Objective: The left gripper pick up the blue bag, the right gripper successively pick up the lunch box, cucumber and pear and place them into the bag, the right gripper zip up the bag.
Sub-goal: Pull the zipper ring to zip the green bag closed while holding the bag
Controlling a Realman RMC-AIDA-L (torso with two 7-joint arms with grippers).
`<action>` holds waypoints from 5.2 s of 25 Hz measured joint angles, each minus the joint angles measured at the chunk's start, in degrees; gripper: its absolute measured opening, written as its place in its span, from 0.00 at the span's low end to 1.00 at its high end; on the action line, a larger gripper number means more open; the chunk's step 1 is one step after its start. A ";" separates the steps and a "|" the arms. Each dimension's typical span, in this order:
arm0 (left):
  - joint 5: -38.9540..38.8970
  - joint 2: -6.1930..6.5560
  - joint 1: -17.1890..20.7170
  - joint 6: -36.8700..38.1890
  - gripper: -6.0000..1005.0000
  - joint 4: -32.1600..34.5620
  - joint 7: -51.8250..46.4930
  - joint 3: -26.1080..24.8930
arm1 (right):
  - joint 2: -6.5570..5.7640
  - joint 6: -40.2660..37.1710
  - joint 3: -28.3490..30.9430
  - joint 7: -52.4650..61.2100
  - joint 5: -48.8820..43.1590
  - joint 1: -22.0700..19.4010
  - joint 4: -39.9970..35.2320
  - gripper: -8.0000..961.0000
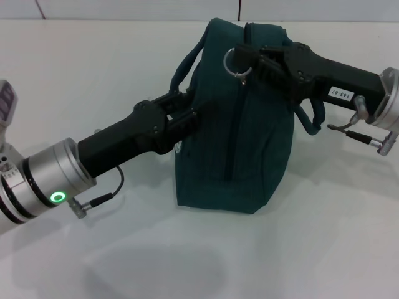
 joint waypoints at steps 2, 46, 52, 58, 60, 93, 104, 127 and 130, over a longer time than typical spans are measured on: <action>0.31 0.00 0.16 0.00 0.45 0.04 0.52 0.21 | 0.00 0.00 0.04 -0.04 0.00 0.00 0.11 0.08; 6.55 -0.06 -0.31 9.44 0.07 0.42 10.53 0.45 | -0.73 -0.35 1.59 2.22 -0.01 0.51 -0.19 0.09; 7.26 -0.09 -0.30 9.51 0.07 0.42 10.70 0.88 | -0.74 -0.21 1.57 2.21 -0.01 0.53 -0.15 0.09; 8.07 -0.09 -0.39 9.82 0.07 0.67 10.79 1.10 | -0.73 -0.07 1.57 2.08 -0.03 0.53 -0.14 0.09; 9.10 -0.09 -0.37 10.44 0.07 0.96 10.82 1.16 | -0.75 0.12 1.63 2.02 0.00 0.54 -0.15 0.09; 7.49 0.00 2.66 10.20 0.08 0.58 12.14 -0.79 | 0.15 7.85 2.92 -2.50 -1.98 0.11 0.47 0.09; 6.94 -0.07 4.30 6.74 0.10 -0.29 11.88 -6.24 | 0.50 8.33 6.55 -4.20 -1.92 -0.47 0.48 0.09; 5.05 -0.07 2.66 2.96 0.15 -2.57 11.70 -6.24 | 1.16 19.52 10.15 -10.50 -0.86 1.72 0.59 0.10; 5.08 -0.08 2.63 2.85 0.15 -2.57 11.70 -6.24 | 1.16 21.08 11.47 -11.34 -0.87 2.07 0.67 0.10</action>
